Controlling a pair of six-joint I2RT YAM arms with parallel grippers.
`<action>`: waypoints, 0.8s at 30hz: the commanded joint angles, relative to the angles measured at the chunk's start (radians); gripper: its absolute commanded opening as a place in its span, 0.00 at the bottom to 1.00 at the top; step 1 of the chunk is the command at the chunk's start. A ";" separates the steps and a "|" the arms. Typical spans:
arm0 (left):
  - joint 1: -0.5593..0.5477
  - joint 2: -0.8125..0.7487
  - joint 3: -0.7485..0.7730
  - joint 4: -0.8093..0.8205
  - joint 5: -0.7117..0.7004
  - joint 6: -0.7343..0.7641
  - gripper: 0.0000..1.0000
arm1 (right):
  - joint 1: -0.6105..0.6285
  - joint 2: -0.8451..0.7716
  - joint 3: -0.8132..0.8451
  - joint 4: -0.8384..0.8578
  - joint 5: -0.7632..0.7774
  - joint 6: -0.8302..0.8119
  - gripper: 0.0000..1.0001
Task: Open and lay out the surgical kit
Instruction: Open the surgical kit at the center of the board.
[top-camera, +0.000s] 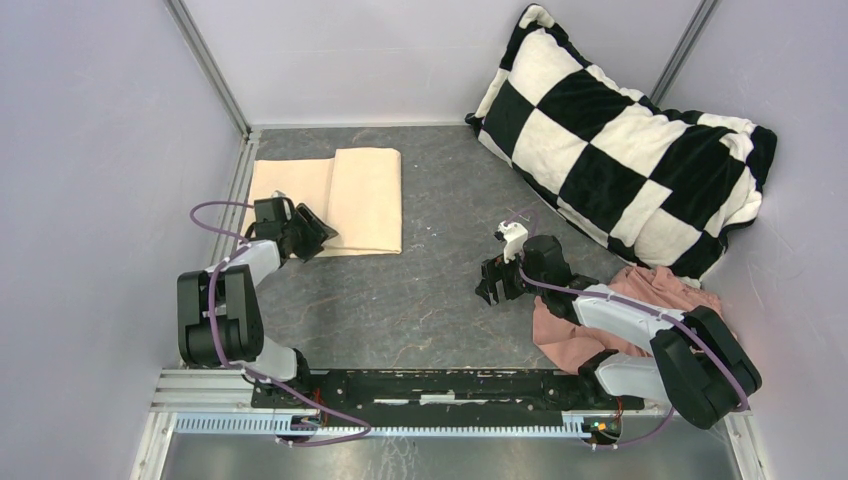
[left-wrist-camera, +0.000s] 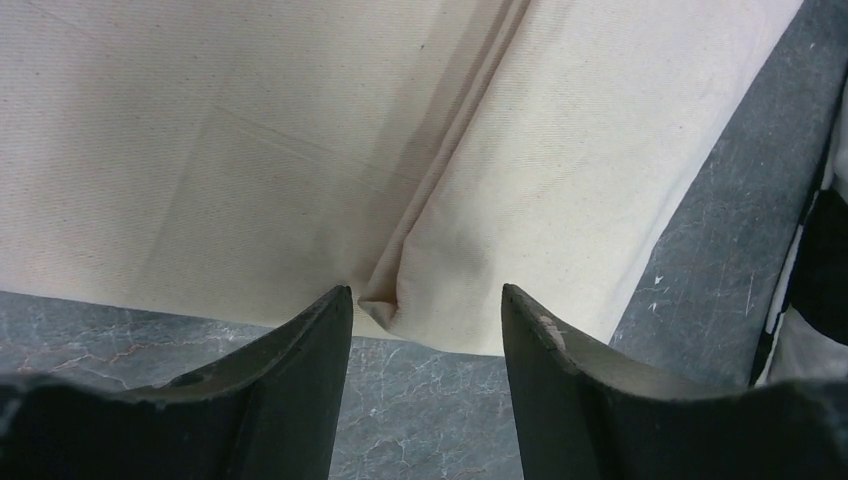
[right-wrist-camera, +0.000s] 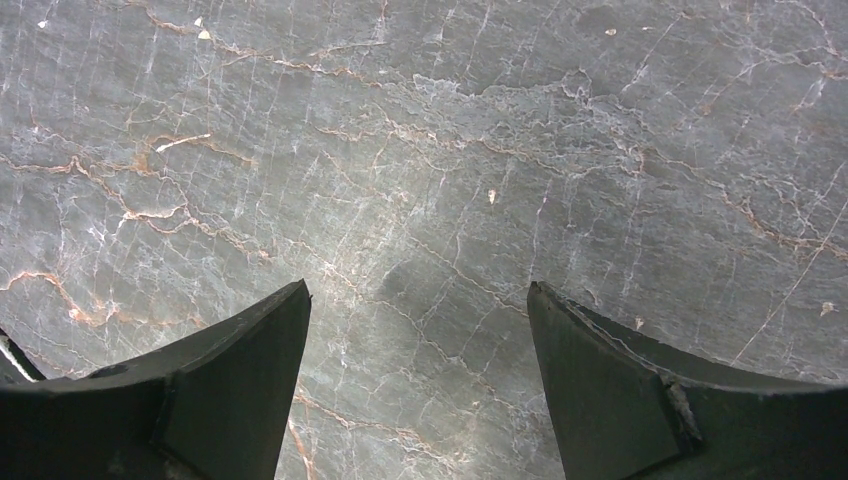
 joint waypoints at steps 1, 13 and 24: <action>-0.002 0.022 0.023 0.043 -0.024 -0.014 0.63 | -0.003 -0.009 0.034 0.005 0.010 -0.016 0.87; -0.060 -0.005 0.070 0.059 0.004 -0.004 0.08 | -0.001 -0.018 0.041 -0.001 0.019 -0.015 0.87; -0.544 0.069 0.382 -0.076 -0.245 0.026 0.02 | -0.002 -0.222 0.017 -0.063 0.253 0.024 0.87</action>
